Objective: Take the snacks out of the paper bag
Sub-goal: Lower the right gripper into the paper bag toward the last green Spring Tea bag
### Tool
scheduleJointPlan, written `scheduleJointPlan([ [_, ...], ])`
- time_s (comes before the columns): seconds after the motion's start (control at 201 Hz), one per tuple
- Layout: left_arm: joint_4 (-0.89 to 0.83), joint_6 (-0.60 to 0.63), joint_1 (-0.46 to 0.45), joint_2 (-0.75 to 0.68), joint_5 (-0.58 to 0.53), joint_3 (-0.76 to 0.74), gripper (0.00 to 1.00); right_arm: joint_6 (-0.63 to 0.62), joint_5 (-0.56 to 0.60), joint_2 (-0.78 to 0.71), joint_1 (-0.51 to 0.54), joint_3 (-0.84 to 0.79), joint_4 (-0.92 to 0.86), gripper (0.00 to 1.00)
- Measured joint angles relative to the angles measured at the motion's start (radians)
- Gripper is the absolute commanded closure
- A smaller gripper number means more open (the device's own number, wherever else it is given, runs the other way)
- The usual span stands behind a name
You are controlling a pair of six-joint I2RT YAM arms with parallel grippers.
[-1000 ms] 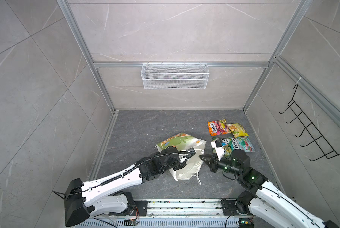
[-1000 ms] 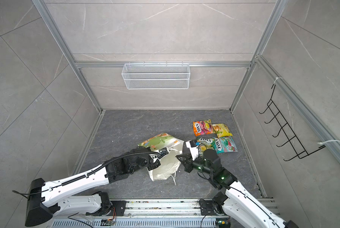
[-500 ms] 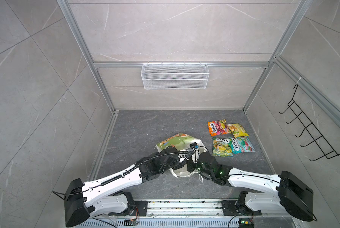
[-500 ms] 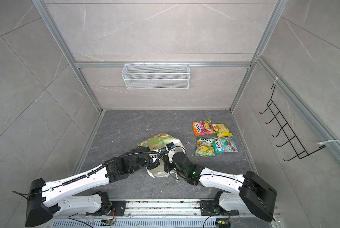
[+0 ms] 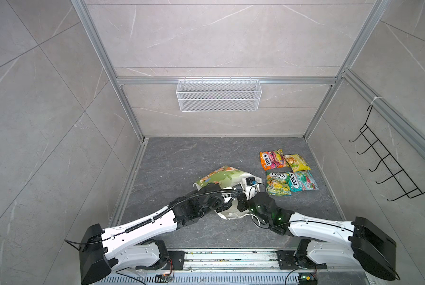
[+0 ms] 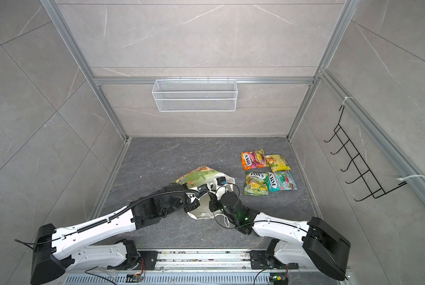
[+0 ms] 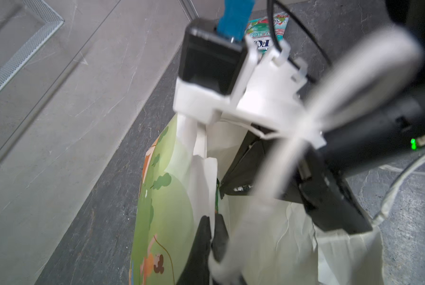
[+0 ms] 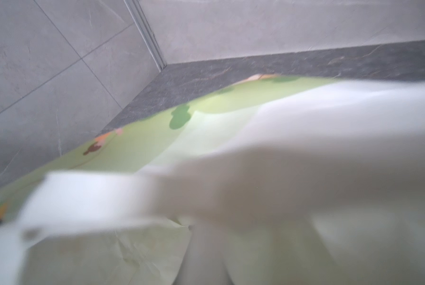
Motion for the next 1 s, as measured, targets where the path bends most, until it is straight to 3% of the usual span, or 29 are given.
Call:
scheduleJointPlan([
  [0.169, 0.008, 0.005, 0.017, -0.007, 0.0, 0.0, 1.0, -0.057, -0.052, -0.14, -0.008, -0.006, -0.041, 0.85],
  [0.383, 0.04, 0.003, 0.05, -0.007, -0.006, 0.0, 1.0, -0.099, -0.137, -0.149, -0.007, -0.029, -0.05, 0.88],
  [0.652, 0.083, -0.009, 0.08, -0.007, -0.01, 0.0, 1.0, -0.08, -0.139, -0.073, -0.004, -0.068, -0.006, 0.9],
  [0.995, 0.085, 0.002, 0.092, -0.006, -0.005, 0.007, 1.0, -0.052, -0.09, 0.126, 0.0, -0.024, 0.028, 0.91],
])
